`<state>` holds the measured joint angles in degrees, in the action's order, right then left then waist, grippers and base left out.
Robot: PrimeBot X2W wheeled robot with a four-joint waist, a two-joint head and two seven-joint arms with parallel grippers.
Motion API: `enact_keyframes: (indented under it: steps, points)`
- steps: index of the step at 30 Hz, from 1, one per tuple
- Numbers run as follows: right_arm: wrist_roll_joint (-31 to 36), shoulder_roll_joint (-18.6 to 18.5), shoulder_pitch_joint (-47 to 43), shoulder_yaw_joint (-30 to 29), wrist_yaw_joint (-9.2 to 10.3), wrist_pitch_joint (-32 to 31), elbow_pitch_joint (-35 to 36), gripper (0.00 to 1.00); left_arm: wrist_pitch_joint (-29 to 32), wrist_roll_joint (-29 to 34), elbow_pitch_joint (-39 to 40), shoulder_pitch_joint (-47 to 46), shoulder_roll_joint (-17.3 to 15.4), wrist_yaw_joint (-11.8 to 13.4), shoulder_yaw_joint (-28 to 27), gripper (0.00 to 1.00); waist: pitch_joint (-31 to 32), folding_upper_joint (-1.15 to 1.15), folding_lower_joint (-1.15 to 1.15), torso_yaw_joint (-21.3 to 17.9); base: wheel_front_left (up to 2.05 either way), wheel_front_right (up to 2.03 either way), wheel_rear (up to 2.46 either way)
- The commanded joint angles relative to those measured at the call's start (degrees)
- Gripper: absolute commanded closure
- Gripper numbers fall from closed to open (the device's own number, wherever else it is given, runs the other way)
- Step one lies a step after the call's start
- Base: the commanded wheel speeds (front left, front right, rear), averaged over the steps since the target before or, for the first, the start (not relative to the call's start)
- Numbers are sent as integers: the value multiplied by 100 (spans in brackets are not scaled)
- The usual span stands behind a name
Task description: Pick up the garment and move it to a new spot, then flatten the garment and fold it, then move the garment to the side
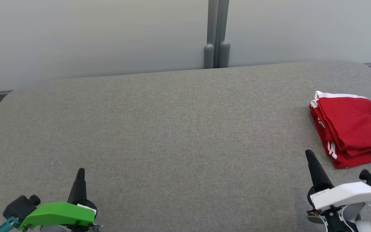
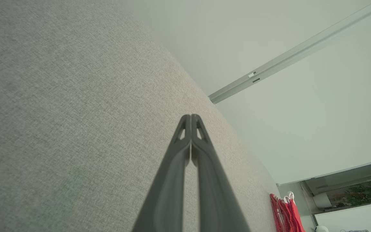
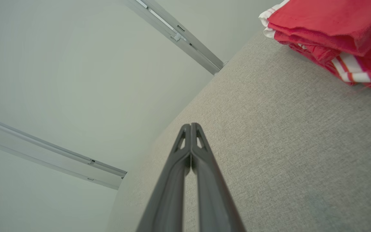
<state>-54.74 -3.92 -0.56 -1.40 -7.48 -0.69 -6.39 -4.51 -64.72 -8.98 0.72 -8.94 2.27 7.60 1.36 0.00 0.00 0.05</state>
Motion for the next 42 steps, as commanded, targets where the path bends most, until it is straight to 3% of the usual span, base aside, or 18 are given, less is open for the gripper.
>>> enact_keyframes:
  steps: [1,42]
  points:
    - [-198,-29,138,-38,-1,-31,35,100,50,-157,51,-154,8,-64,-80,100,-3,0,0,0,0,0,0]
    - [-2499,-26,205,-306,-2,-318,-179,100,637,-1810,-106,-332,356,-644,-770,100,-83,0,0,-3,0,0,0]
